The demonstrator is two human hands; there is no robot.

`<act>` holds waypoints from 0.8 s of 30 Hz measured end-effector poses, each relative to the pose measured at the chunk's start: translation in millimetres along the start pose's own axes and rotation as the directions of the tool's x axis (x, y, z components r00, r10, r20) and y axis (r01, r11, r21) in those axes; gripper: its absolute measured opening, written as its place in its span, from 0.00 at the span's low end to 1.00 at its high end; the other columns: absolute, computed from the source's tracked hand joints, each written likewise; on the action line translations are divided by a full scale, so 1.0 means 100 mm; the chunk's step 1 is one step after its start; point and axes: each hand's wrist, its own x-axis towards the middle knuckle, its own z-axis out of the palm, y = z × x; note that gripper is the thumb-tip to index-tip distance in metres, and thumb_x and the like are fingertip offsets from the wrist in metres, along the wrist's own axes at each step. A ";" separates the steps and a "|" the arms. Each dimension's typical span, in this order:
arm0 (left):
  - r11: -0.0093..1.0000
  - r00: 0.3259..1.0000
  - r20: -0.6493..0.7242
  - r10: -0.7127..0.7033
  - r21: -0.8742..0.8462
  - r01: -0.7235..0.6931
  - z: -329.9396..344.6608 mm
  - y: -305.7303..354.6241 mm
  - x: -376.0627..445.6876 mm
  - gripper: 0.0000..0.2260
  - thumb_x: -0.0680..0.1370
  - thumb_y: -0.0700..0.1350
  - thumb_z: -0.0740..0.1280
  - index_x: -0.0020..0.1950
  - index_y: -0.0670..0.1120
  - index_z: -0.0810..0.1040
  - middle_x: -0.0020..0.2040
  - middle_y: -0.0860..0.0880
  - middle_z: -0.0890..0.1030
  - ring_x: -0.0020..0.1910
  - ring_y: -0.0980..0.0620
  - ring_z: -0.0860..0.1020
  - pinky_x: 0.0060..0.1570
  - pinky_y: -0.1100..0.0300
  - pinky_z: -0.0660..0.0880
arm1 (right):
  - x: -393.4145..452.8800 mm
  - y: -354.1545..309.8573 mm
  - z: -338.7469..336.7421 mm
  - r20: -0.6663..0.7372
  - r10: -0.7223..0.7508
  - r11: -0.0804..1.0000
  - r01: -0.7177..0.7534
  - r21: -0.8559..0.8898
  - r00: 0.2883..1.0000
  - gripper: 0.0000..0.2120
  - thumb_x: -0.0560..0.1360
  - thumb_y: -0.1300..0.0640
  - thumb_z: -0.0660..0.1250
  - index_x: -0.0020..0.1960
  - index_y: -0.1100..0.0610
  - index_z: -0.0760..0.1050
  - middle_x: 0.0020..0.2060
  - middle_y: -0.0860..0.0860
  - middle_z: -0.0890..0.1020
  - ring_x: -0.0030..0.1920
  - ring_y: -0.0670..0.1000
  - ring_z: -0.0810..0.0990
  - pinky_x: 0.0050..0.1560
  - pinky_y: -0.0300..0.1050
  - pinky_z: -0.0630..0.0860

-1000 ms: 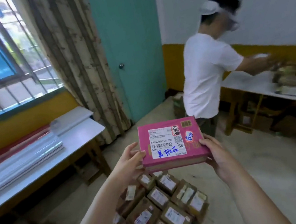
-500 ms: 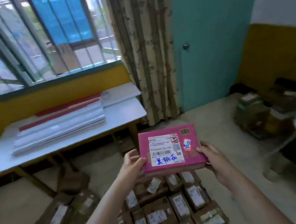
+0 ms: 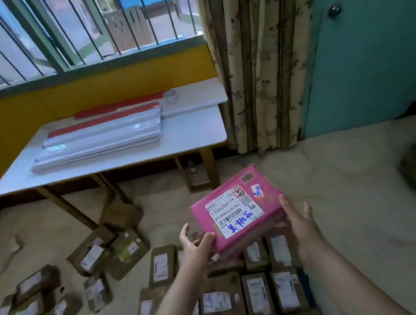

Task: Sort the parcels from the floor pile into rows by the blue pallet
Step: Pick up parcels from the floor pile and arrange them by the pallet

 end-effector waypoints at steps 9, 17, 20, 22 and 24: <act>0.994 0.990 0.107 -0.097 -0.043 0.102 1.29 -1.58 1.47 0.53 0.58 0.51 0.80 0.71 0.73 0.49 0.70 0.41 0.71 0.60 0.39 0.79 0.49 0.44 0.81 | 1.38 1.27 -0.72 0.105 0.056 0.998 -0.052 -0.044 0.993 0.20 0.75 0.57 0.70 0.60 0.38 0.71 0.51 0.52 0.86 0.50 0.61 0.85 0.51 0.59 0.81; 0.715 0.987 0.139 -0.076 0.698 -0.043 0.97 -2.82 2.87 0.40 0.75 0.56 0.70 0.79 0.62 0.48 0.78 0.46 0.53 0.76 0.42 0.59 0.72 0.48 0.62 | 3.19 2.48 -1.81 -0.031 -0.085 0.879 0.060 -0.474 0.996 0.19 0.80 0.46 0.62 0.70 0.47 0.72 0.49 0.48 0.83 0.47 0.49 0.82 0.46 0.43 0.75; 0.408 0.976 0.214 0.031 0.889 -0.208 0.84 -3.21 3.52 0.34 0.76 0.58 0.66 0.77 0.61 0.53 0.74 0.46 0.61 0.71 0.42 0.66 0.68 0.46 0.68 | 3.77 3.03 -1.91 -0.014 -0.096 0.841 0.074 -0.536 0.995 0.20 0.81 0.45 0.60 0.71 0.48 0.71 0.57 0.50 0.82 0.49 0.48 0.81 0.43 0.39 0.74; 0.276 0.960 0.274 0.051 0.920 -0.277 0.82 -3.46 3.90 0.35 0.76 0.58 0.65 0.79 0.60 0.52 0.76 0.48 0.60 0.71 0.42 0.66 0.67 0.47 0.68 | 4.02 3.38 -1.93 -0.001 -0.101 0.818 0.082 -0.569 0.995 0.20 0.82 0.44 0.58 0.71 0.48 0.71 0.57 0.49 0.81 0.49 0.47 0.81 0.43 0.37 0.73; 0.218 0.944 0.326 0.059 0.918 -0.330 0.86 -3.72 4.18 0.34 0.77 0.57 0.64 0.79 0.58 0.51 0.78 0.49 0.58 0.73 0.43 0.64 0.70 0.49 0.65 | 4.20 3.70 -1.98 0.023 -0.091 0.809 0.087 -0.581 0.996 0.19 0.83 0.45 0.56 0.71 0.47 0.70 0.55 0.48 0.81 0.48 0.44 0.80 0.44 0.36 0.74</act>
